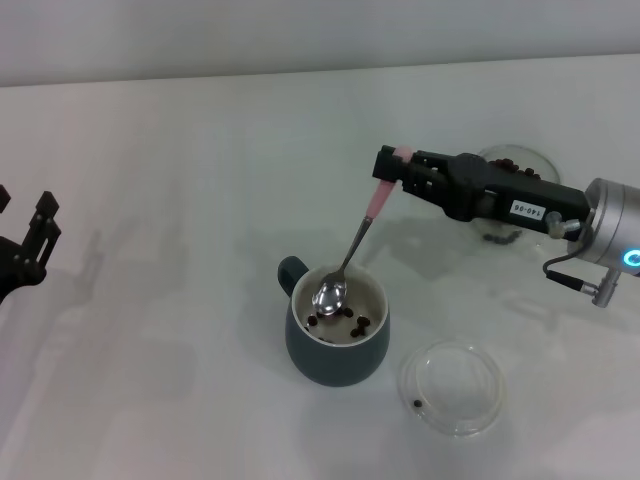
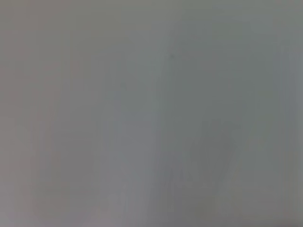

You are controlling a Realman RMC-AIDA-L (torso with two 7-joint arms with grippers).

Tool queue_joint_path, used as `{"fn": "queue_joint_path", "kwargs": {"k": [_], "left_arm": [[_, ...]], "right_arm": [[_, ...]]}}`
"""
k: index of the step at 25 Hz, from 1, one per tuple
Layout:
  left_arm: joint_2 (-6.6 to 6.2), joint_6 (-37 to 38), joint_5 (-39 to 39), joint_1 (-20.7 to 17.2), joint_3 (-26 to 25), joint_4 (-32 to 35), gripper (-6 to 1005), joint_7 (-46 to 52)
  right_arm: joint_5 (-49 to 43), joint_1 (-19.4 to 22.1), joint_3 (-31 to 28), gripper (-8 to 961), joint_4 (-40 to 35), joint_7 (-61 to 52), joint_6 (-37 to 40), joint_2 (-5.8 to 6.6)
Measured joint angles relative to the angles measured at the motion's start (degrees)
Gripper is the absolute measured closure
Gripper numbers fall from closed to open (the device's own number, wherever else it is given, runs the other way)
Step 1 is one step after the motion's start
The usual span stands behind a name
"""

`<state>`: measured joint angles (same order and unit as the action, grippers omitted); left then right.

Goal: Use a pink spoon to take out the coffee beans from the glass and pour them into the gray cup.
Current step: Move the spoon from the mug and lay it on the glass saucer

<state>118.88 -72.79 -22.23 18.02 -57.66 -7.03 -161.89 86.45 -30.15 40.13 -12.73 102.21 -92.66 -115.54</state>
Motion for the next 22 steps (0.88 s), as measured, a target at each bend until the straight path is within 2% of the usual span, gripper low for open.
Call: {"fn": "queue_joint_path", "kwargs": {"k": [7,14,17,22], "left_arm": [[-0.05,0.0,-0.8,0.1,0.0,0.0,447,0.0],[-0.05,0.6,-1.4,0.5,0.0,0.0,448,0.0],[-0.05,1.0,-1.4,0.6,0.0,0.0,448,0.0],[-0.05,1.1,-2.0,0.6,0.0,0.0,448,0.0]], "right_arm": [[0.2,-0.3,0.8,767,-0.1,1.9,-0.9,0.09],[1.4,0.7,0.1,766,-2.4,-3.8,-3.7,0.3],[2.4,1.8,0.1,765,-3.6,-5.3,-5.3,0.47],[4.4,6.0,0.1,765,-9.5,-8.8,-6.5,0.64]]}}
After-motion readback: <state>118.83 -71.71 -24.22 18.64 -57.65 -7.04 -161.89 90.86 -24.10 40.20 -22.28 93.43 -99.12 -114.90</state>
